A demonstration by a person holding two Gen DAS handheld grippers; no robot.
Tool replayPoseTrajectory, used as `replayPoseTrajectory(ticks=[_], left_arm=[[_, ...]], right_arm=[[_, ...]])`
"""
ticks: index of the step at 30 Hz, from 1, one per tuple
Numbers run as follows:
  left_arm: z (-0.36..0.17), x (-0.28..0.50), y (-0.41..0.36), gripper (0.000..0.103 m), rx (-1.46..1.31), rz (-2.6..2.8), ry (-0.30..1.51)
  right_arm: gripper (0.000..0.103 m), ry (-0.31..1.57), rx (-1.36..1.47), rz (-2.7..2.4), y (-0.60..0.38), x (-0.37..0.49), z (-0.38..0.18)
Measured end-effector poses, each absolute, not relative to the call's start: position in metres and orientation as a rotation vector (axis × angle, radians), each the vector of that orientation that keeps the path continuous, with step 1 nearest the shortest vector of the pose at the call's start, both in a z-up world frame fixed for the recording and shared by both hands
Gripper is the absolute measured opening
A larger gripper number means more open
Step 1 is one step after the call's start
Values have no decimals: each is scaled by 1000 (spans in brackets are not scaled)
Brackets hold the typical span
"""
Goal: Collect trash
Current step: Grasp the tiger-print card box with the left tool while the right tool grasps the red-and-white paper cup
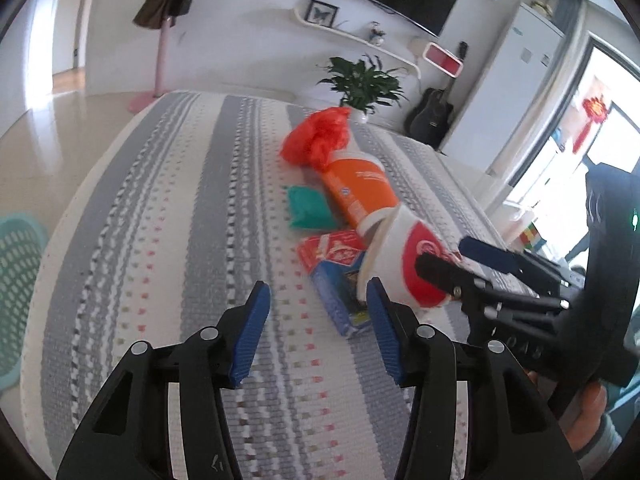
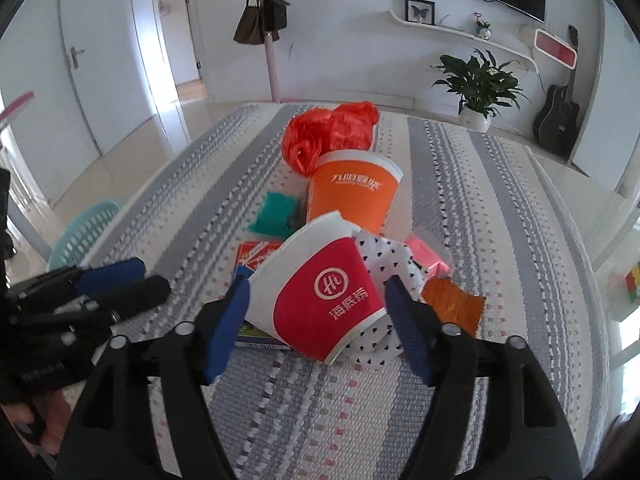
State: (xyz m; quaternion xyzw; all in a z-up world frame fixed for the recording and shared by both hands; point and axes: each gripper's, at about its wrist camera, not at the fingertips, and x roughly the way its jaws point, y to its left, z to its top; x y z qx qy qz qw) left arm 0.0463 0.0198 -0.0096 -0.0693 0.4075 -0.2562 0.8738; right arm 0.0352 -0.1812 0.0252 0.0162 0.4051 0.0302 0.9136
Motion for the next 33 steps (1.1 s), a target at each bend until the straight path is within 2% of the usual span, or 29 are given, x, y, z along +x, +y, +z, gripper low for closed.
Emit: replayPoseTrajectory(ticks=[2, 13, 15, 16, 21, 23, 26, 33], left_arm=[[-12, 50, 23, 48, -161, -523, 856], [-18, 50, 15, 48, -155, -545, 877], [-19, 51, 9, 48, -148, -561, 885], [-20, 51, 6, 48, -143, -571, 888], [-30, 59, -20, 51, -125, -607, 936], [-33, 64, -31, 54, -122, -612, 952], [-34, 73, -43, 65, -123, -586, 968], [-47, 94, -75, 72, -101, -499, 1062]], right_arm=[[82, 859, 38, 56, -175, 41, 19], [85, 909, 20, -23, -176, 51, 4], [76, 909, 36, -41, -188, 43, 4], [62, 917, 56, -47, -197, 39, 3], [54, 923, 138, -65, -232, 27, 4], [43, 940, 156, -73, -241, 27, 0], [43, 941, 209, -80, -256, 23, -3], [43, 936, 250, -66, -270, 15, -4]])
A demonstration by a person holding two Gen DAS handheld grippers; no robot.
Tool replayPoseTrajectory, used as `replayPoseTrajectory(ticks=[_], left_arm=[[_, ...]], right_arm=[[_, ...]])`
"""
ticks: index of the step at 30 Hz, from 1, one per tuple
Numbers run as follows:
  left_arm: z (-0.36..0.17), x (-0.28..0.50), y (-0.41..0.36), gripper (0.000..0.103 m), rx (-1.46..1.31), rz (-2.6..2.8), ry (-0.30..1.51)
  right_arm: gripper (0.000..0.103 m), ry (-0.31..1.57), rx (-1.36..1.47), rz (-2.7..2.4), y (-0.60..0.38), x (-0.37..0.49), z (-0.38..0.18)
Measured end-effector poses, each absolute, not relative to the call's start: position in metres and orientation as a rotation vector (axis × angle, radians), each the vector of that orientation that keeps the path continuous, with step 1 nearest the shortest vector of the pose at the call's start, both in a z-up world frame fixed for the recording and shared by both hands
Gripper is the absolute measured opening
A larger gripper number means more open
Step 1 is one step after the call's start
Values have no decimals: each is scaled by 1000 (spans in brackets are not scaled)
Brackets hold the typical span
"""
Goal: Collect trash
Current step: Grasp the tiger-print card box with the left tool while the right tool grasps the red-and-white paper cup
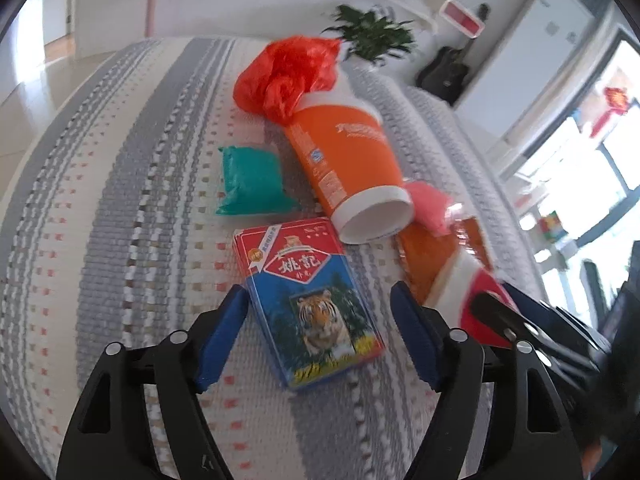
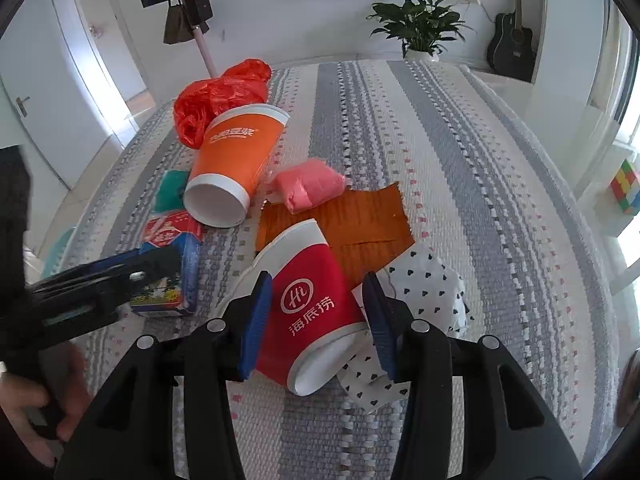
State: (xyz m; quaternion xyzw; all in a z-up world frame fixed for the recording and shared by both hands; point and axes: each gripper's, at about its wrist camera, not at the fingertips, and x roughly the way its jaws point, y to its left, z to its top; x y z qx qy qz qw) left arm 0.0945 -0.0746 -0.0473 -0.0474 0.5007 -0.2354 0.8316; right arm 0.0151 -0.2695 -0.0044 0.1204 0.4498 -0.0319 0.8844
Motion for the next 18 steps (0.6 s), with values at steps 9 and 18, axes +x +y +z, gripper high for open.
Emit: replayPoseTrajectory(ticks=[9, 18], left_arm=[[-47, 85, -76, 62, -26, -457, 1051], [-24, 55, -8, 62, -93, -454, 980]], right_arm=[[43, 939, 269, 30, -260, -4, 3], [67, 984, 223, 147, -217, -21, 1]])
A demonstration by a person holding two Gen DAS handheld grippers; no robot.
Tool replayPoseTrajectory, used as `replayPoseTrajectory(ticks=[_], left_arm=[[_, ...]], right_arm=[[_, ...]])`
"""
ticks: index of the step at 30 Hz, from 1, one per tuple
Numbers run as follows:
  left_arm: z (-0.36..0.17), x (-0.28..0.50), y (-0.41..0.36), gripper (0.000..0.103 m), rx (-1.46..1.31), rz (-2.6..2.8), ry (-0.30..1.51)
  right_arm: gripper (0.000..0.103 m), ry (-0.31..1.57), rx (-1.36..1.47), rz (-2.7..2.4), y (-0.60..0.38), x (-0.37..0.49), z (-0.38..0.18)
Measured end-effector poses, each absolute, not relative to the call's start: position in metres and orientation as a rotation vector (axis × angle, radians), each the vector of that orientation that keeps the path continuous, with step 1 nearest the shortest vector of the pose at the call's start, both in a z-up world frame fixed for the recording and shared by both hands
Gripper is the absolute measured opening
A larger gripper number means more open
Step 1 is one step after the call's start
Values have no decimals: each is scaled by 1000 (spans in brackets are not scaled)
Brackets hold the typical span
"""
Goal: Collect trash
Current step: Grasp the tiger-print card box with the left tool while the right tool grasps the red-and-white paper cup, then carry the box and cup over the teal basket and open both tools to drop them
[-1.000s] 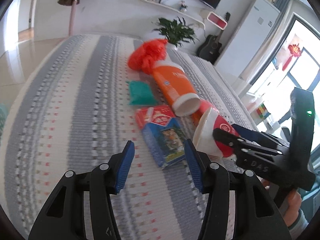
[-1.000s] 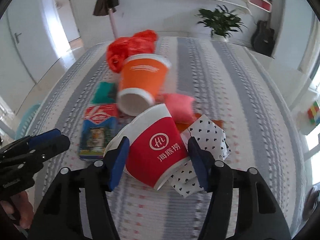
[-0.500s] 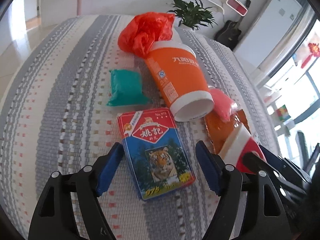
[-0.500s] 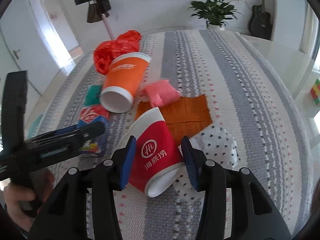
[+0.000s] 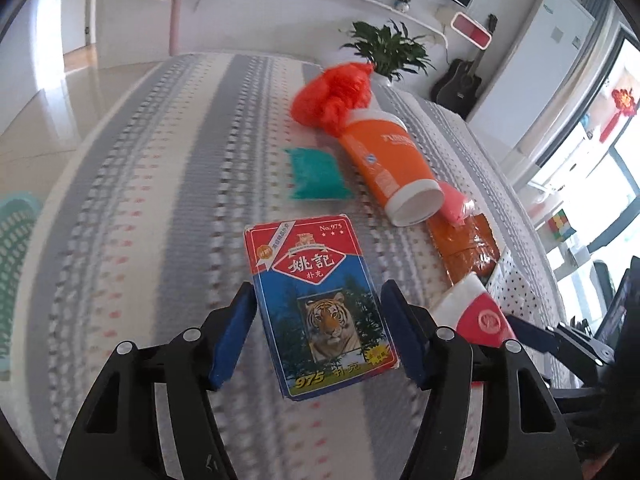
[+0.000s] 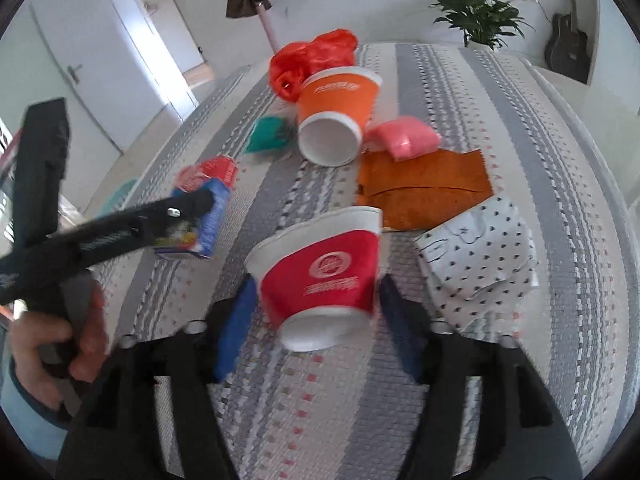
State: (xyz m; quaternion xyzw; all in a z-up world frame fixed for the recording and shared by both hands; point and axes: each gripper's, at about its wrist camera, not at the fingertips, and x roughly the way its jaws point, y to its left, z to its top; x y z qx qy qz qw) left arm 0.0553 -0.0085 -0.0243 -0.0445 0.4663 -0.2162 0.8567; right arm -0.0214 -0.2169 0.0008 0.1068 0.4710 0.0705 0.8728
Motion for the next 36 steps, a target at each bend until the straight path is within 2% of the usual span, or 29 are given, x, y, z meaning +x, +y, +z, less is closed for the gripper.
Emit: replayPoseTrajectory(ticks=[4, 10, 11, 13, 20, 28, 36], left_arm=[[-15, 47, 10, 62, -104, -448, 957], [-11, 46, 26, 62, -120, -448, 937], [-11, 46, 27, 62, -121, -448, 935], [-9, 44, 31, 62, -124, -449, 929], [13, 38, 61, 62, -170, -421, 868], [70, 31, 154, 62, -245, -296, 706], [92, 40, 261, 62, -336, -121, 624]], right_arm=[[74, 997, 140, 123, -198, -18, -1], [74, 1022, 66, 100, -187, -18, -7], [72, 1025, 50, 98, -186, -19, -8], [63, 1030, 18, 94, -183, -20, -8], [62, 957, 0, 145, -155, -13, 20], [62, 768, -25, 333, -63, 19, 98], [62, 709, -73, 463, 46, 64, 125]])
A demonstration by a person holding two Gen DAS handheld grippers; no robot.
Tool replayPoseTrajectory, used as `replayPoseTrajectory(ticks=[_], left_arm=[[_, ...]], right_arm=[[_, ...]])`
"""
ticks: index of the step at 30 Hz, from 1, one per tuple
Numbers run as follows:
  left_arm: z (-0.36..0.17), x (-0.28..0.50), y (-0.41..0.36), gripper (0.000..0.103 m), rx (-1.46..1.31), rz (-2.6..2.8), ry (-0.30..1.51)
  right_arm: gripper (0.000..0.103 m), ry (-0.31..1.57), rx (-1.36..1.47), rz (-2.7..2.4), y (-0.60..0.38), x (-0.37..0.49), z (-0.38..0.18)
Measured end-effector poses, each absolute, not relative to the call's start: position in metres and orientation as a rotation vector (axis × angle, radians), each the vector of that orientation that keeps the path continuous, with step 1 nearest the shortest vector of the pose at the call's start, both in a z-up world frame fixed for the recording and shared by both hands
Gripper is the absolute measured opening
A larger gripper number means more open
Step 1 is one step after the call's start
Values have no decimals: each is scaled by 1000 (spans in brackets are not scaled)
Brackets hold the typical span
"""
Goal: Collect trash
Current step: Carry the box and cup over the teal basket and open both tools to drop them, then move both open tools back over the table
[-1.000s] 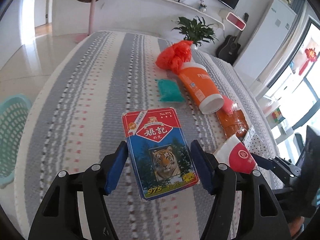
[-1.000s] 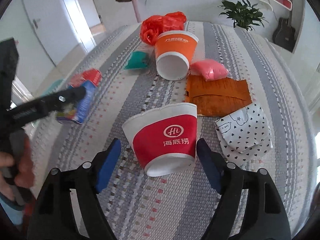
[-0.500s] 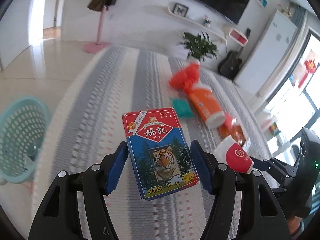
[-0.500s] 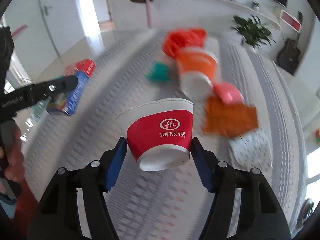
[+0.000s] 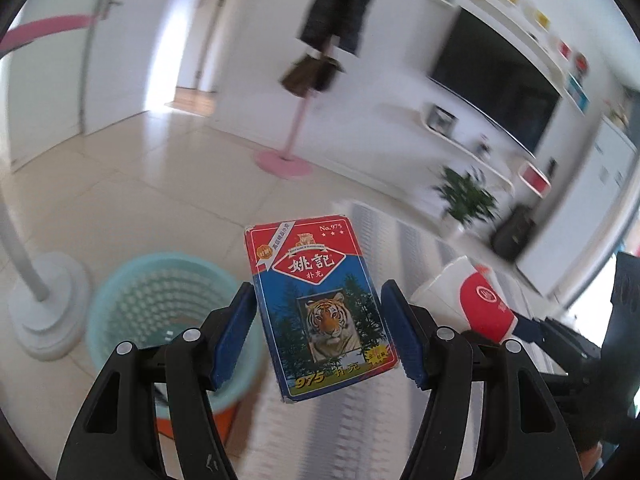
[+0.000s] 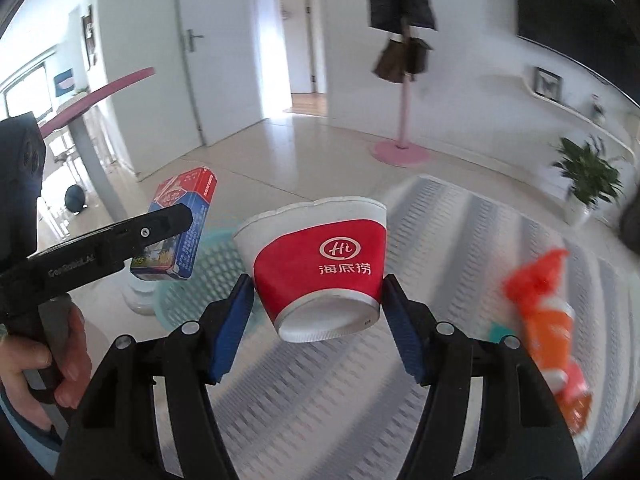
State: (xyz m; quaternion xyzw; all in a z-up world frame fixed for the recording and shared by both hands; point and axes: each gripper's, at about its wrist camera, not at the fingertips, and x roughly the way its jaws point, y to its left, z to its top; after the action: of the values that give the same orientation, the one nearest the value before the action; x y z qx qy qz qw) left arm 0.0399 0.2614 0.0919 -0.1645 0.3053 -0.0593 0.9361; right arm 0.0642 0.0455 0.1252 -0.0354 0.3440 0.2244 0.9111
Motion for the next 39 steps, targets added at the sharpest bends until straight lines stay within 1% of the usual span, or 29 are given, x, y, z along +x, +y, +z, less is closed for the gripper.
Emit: replayPoseTrajectory(ticks=[5, 9, 13, 18, 19, 20, 22, 23, 31, 37, 39], left_arm=[[74, 61, 315, 62, -411, -19, 633], [38, 79, 353, 62, -538, 67, 683], [6, 86, 375, 63, -600, 143, 746], [-8, 91, 393, 64, -620, 197, 786], [-10, 91, 394, 65, -627, 206, 793], [-10, 91, 393, 69, -633, 206, 797], [-12, 89, 396, 74, -651, 218, 805], [-12, 88, 397, 75, -657, 219, 803], [-2, 82, 382, 75, -650, 180, 777], [44, 78, 333, 74, -566, 58, 693], [65, 73, 305, 74, -514, 7, 654]], right_arm=[[62, 744, -84, 517, 104, 93, 111], [62, 811, -94, 541, 140, 117, 83], [62, 874, -119, 549, 165, 135, 53], [63, 942, -142, 542, 184, 145, 20], [63, 952, -134, 544, 187, 147, 15], [64, 969, -117, 551, 187, 150, 10], [64, 998, -86, 571, 189, 154, 6], [64, 1002, -80, 575, 191, 154, 6], [64, 948, -96, 567, 166, 134, 29], [64, 829, -75, 512, 110, 110, 82], [64, 784, -55, 490, 87, 101, 100]])
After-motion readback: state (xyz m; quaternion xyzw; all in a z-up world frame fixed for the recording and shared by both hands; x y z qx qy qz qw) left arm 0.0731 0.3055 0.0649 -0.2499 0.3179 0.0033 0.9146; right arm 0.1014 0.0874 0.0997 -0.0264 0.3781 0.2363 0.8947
